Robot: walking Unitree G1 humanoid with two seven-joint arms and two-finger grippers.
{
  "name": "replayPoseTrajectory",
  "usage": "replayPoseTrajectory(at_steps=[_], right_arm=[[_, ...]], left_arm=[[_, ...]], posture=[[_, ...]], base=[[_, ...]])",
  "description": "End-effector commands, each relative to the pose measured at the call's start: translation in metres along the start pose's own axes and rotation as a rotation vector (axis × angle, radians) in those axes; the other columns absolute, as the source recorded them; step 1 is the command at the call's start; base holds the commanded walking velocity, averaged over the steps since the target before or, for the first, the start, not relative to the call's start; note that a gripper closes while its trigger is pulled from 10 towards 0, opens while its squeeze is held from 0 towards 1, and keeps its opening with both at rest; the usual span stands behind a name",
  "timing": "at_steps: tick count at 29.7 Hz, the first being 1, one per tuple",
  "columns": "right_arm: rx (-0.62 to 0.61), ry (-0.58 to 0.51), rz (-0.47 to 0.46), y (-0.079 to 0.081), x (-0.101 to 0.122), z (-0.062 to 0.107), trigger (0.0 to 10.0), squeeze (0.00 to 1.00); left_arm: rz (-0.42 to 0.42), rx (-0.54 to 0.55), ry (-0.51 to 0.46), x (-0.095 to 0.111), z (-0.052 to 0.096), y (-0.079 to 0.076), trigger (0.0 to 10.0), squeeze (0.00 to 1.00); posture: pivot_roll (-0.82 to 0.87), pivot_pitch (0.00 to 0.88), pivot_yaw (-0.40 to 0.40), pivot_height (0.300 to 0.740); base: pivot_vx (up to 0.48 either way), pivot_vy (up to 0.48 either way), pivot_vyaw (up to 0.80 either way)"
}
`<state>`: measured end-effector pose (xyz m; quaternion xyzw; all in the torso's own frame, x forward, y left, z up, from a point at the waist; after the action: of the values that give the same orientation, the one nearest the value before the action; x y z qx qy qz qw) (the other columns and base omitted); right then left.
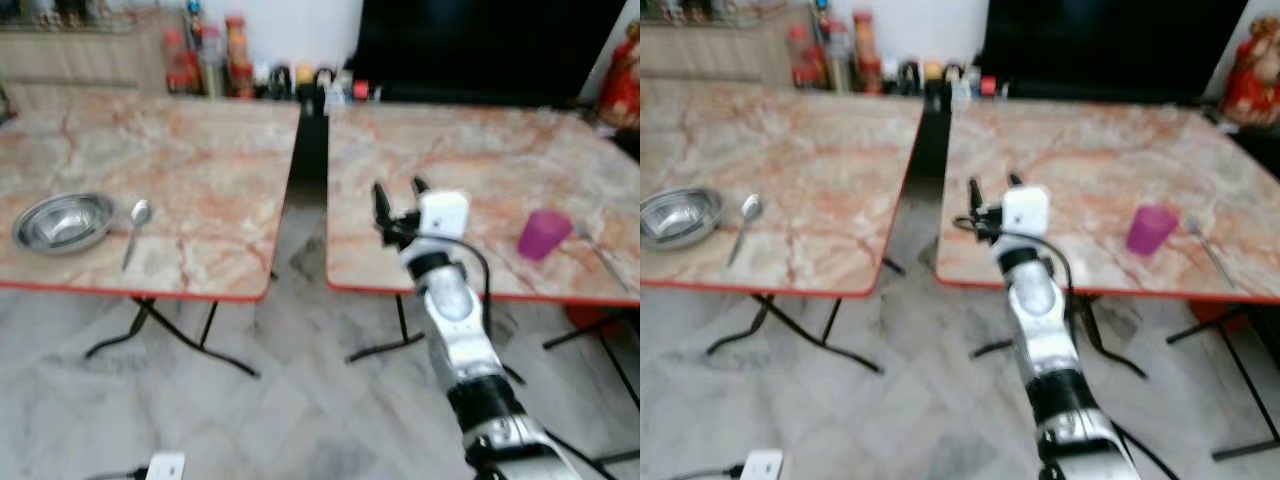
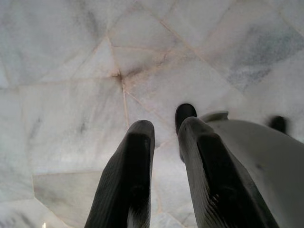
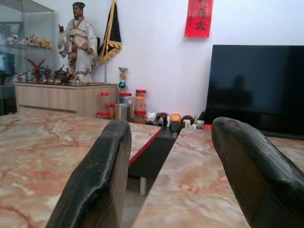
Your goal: Setting the table
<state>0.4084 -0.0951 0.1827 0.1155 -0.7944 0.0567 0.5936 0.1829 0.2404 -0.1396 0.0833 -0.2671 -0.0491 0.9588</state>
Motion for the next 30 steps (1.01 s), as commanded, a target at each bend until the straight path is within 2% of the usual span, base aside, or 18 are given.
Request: replayPoseTrajectory(at_steps=[1,15,28,30], right_arm=[[-0.009,0.001,0.013,-0.0058,0.0017,0.0002,10.0,0.0],[-0.02,0.017,0.003,-0.0084,-0.0006,-0.0011,10.0,0.0],[-0.039,0.03,0.005,-0.0146,-0.0026,0.0001,10.0,0.0],[-0.045,0.032,0.002,-0.0156,-0.0027,0.0001,10.0,0.0]], left_arm=[[-0.012,-0.011,0.007,-0.0012,-0.0003,-0.0054,10.0,0.0],[-0.009,0.001,-0.002,0.0061,-0.0015,-0.0009,10.0,0.0],[-0.007,-0.008,0.004,0.0048,-0.0017,-0.0062,10.0,0.0],[-0.023,-0.003,0.009,0.0041,-0.0016,-0.0044,10.0,0.0]], posture=[[-0.02,0.0,-0.026,0.74],[0.0,0.0,-0.013,0.74],[0.0,0.0,-0.016,0.74],[0.0,0.0,-0.015,0.74]], base=[[0.244,-0.364,0.43],[0.069,-0.365,0.0],[0.13,-0.355,0.0],[0.0,0.0,0.0]])
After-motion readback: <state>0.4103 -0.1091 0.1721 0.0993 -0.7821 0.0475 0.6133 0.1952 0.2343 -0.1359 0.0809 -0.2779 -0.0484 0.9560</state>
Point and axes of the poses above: a point about 5 cm out from each wrist's last joint towards the gripper, its own z axis pointing back from the gripper into the wrist, its own x axis along the axis of the wrist's last joint, y = z × x, the point moved 6 cm from there along -z, pointing out of the wrist towards the gripper, and after that the axes turned 7 degrees about -z, right-handed, at the moved point
